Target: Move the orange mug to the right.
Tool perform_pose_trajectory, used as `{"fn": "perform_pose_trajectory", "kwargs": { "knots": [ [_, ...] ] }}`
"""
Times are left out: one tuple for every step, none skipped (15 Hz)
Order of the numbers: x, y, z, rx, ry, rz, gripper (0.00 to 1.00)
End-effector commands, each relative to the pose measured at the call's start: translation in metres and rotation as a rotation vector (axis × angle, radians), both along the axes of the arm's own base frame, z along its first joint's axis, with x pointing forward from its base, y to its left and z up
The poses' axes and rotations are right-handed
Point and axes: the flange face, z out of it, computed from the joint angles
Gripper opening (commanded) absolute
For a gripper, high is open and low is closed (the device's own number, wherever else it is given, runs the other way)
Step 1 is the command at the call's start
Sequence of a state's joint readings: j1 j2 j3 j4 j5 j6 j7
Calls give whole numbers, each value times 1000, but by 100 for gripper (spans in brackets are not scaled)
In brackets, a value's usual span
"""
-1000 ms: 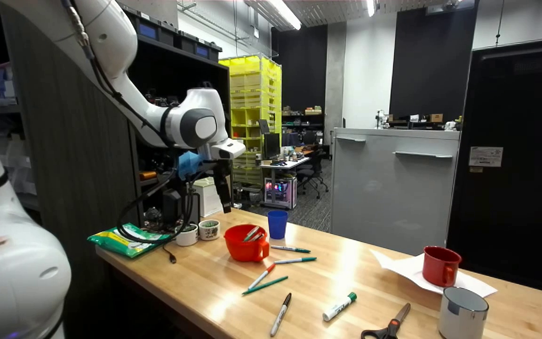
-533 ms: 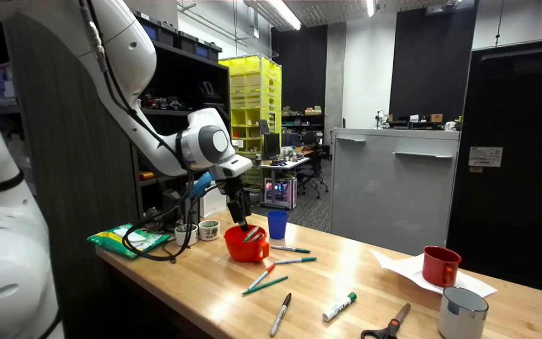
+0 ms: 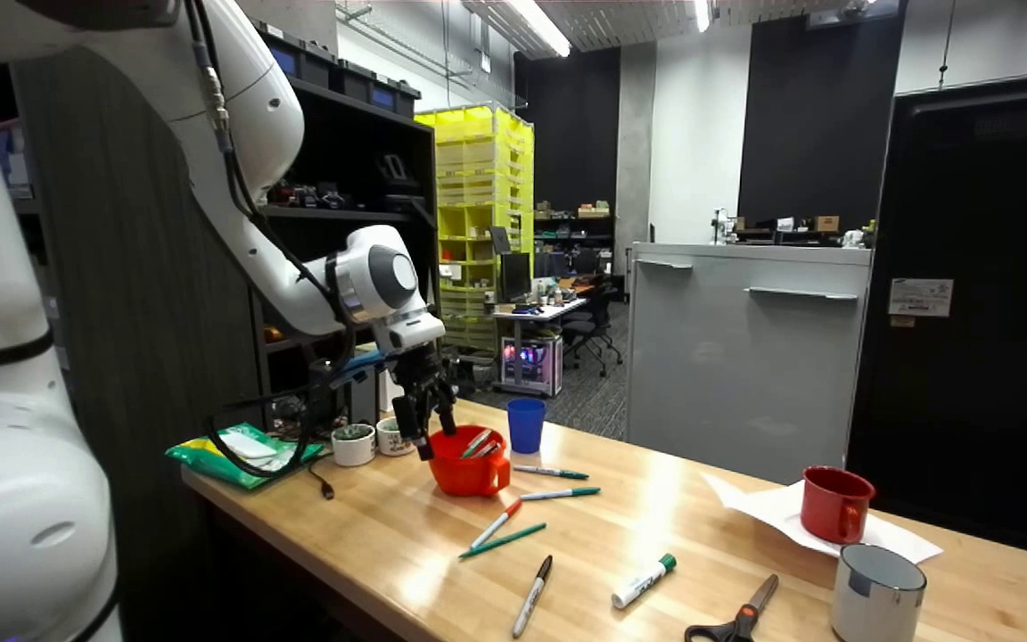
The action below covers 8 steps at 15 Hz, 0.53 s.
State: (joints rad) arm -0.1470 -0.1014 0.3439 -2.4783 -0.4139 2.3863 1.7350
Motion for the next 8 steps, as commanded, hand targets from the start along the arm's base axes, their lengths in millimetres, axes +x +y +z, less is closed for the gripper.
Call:
{"fn": "perform_pose_trajectory", "kwargs": {
  "knots": [
    [15,19,-2,53,34,-35,100],
    [19,20,-1,65,36,-39,100],
    [22,19,0,73,35,-46,100],
    [26,19,-1,84,32,-57,100],
    [29,16,-2,94,31,-67,100],
    [32,13,-3,106,29,-78,100],
    [35,11,-4,115,29,-87,100],
    [38,11,-6,125,30,-95,100]
  ]
}}
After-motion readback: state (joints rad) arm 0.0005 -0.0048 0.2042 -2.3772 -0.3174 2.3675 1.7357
